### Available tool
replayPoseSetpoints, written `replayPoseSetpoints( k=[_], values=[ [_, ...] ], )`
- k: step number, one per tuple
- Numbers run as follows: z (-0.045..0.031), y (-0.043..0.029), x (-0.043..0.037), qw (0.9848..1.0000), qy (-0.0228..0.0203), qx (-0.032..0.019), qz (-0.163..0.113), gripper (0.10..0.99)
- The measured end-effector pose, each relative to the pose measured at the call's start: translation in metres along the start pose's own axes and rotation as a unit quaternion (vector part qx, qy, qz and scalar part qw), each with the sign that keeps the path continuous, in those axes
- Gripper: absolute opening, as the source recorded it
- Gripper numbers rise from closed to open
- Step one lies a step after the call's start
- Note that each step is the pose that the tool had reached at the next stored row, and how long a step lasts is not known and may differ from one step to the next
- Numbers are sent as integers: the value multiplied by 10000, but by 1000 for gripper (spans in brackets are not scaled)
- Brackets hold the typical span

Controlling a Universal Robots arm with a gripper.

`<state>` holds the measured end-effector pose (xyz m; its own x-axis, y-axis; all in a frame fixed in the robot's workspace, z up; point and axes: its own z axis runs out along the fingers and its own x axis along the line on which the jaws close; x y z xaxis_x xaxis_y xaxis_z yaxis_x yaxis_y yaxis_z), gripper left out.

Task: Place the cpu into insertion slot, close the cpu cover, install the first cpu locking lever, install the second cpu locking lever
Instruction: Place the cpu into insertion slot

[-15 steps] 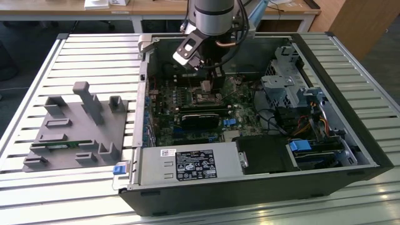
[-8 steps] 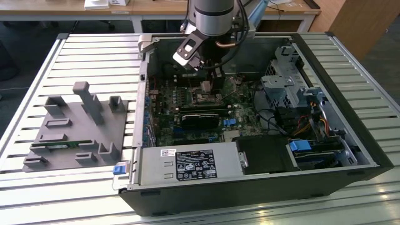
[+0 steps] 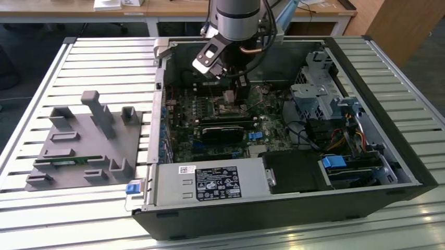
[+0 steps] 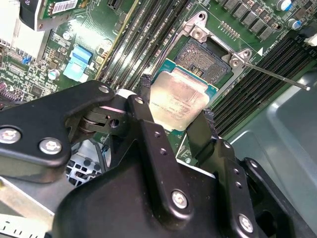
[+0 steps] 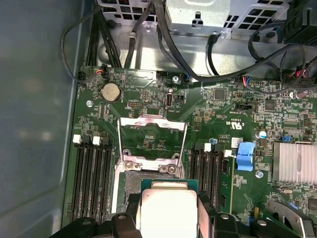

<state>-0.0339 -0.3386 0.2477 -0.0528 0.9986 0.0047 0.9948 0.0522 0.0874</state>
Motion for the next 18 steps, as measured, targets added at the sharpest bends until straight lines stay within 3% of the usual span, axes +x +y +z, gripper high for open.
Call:
replayPoseSetpoints(
  k=[10, 18],
  values=[
    [11, -1, 3, 10000, -1, -1, 7, 541],
    [66, -3, 61, 9999, -15, -1, 126, 541]
  ],
)
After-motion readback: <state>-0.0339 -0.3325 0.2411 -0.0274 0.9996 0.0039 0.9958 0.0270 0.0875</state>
